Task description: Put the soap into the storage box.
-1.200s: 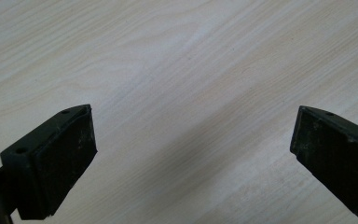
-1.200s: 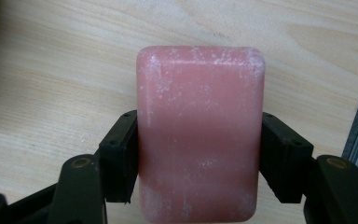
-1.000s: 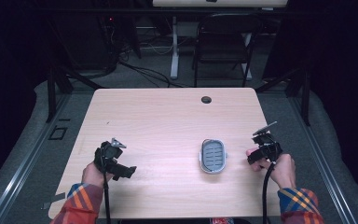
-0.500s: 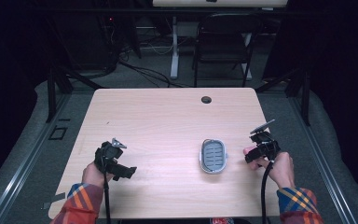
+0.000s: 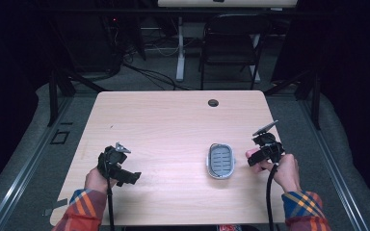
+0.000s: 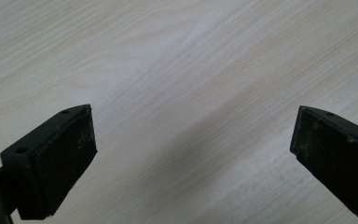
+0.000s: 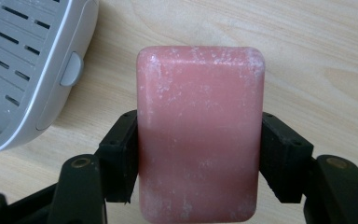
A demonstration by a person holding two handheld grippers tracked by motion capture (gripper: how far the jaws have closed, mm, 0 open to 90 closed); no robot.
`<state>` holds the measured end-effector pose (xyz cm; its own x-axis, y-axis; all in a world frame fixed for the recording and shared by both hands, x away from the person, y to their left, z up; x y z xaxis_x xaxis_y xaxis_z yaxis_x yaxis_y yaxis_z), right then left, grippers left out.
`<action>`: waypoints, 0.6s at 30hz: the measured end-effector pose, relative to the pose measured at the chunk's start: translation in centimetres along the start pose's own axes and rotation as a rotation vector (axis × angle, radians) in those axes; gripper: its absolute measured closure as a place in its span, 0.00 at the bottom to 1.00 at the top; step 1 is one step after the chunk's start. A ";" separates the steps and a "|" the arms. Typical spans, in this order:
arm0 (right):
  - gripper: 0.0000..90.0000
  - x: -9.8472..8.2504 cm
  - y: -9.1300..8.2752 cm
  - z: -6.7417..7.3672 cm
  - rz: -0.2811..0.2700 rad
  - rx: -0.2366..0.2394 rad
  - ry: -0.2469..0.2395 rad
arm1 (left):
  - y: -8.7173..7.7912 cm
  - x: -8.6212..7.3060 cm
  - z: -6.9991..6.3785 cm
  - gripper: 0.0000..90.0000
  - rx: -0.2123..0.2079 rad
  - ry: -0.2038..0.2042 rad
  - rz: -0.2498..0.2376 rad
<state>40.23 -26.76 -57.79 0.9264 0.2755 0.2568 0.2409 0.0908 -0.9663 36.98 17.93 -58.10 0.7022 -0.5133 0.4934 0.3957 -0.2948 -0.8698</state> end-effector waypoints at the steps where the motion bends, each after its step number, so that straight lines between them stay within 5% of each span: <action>1: 0.42 0.0 0.0 0.0 0.000 0.000 0.000 | 0.0 0.0 0.0 0.00 0.000 0.000 0.000; 18: 0.42 1.0 -1.4 1.5 0.012 0.006 -0.062 | 0.0 -0.1 0.1 0.00 -0.003 0.001 0.003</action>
<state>40.41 -25.12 -56.18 0.9096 0.3349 0.2458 0.2278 0.0927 -0.9693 36.93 18.05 -58.15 0.7028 -0.5146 0.4912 0.3924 -0.2955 -0.8710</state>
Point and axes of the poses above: each handheld gripper's, and its own axes: y roughly forward along the jaws, x roughly out of its top, z roughly to its left, the point moved 8 cm from there along y, roughly forward along the jaws, and after that the axes turned 1 degree about -x, right-handed, at the moved point
